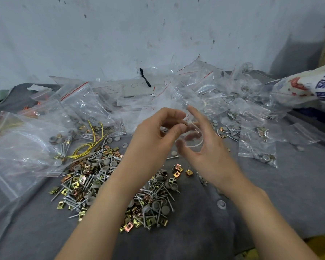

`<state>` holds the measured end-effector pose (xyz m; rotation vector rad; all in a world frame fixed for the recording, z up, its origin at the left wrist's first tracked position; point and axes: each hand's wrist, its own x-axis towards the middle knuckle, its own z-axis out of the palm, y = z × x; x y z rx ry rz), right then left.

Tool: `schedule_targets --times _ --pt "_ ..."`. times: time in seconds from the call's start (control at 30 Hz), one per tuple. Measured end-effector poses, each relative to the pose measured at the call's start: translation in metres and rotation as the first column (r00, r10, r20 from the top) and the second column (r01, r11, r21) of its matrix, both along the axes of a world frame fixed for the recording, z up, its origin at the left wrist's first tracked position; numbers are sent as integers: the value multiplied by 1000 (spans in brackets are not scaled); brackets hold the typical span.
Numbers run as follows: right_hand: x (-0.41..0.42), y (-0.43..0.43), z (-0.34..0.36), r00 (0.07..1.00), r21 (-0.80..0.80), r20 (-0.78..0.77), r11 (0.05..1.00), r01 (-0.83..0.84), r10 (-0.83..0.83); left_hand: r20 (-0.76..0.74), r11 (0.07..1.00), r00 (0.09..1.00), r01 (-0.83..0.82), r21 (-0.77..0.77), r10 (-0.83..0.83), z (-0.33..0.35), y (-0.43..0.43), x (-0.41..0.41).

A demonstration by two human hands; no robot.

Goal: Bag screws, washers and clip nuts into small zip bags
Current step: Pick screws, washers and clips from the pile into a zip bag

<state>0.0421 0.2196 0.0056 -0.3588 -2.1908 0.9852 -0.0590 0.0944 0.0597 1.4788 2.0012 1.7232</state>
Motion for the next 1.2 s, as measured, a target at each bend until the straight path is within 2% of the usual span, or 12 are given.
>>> schedule_targets --times 0.13,0.27,0.37,0.47,0.57,0.7,0.93,1.2 --pt "2 1 1 1000 -6 3 1000 5 -5 -70 999 996 -49 0 49 -3 3 4" --pt "3 0 2 1000 -10 -7 1000 2 -2 0 990 991 -135 32 136 -4 -2 -8" --pt "3 0 4 1000 -20 -19 1000 14 -14 -74 972 991 -122 -203 109 -15 -4 -15" --pt "4 1 4 999 -33 -26 999 18 -19 -317 859 948 -145 -492 -21 -32 -4 -13" --pt "4 1 5 999 -42 -31 999 21 -22 -478 749 869 -232 -620 -126 -46 -5 -9" --pt "6 1 6 999 -32 -25 999 24 -24 -531 688 833 -295 -663 -154 -54 -4 -9" --pt "7 2 6 999 -34 -24 999 26 -26 -533 687 832 -298 -663 -154 -59 -1 -13" --pt "7 3 5 999 -32 -30 999 26 -27 -488 783 871 -261 -564 -61 -54 -2 -19"
